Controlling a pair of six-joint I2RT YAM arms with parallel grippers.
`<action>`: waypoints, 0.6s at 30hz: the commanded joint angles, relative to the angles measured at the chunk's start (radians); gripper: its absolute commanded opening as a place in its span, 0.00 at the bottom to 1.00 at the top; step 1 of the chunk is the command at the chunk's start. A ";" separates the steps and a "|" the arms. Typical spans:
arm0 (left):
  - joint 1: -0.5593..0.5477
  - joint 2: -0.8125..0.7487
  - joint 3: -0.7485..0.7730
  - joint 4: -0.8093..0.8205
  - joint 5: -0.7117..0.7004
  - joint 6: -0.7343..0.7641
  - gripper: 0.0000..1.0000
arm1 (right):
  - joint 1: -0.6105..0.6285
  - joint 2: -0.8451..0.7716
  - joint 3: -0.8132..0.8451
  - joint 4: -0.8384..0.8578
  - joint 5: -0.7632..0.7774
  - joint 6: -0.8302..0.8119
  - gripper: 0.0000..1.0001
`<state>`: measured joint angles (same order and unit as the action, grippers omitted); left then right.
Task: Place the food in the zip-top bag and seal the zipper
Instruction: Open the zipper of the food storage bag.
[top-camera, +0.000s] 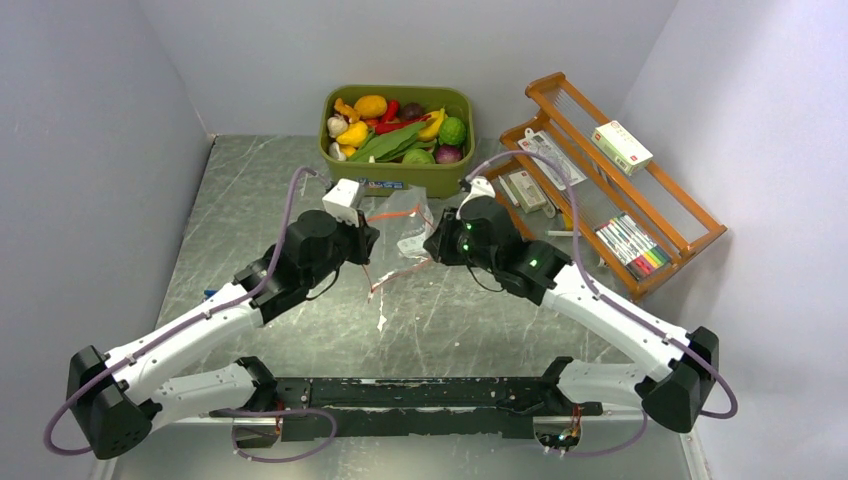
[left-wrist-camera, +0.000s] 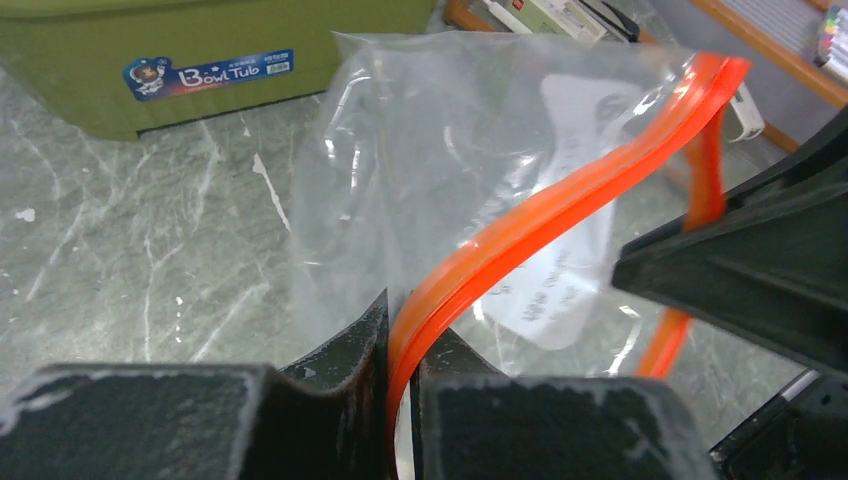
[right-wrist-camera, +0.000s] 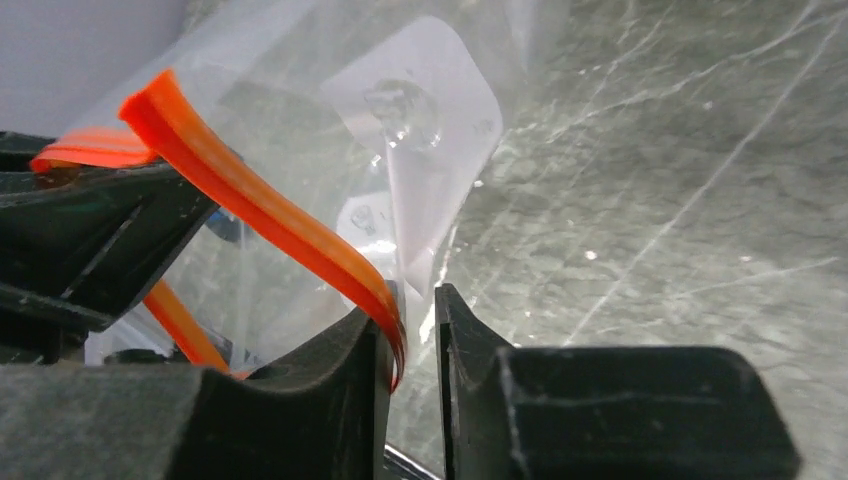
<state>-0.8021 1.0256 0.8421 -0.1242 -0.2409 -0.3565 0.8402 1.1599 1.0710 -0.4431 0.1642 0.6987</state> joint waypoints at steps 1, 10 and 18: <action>0.004 -0.028 -0.031 0.071 0.013 -0.071 0.07 | 0.009 -0.046 -0.130 0.220 0.003 0.126 0.22; 0.004 -0.015 -0.060 0.106 0.029 -0.126 0.07 | 0.014 0.014 -0.263 0.482 -0.033 0.308 0.37; 0.004 -0.014 -0.100 0.147 0.015 -0.152 0.07 | 0.042 0.034 -0.312 0.531 0.046 0.450 0.27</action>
<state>-0.8021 1.0122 0.7506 -0.0364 -0.2237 -0.4873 0.8593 1.1923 0.7727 0.0349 0.1474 1.0668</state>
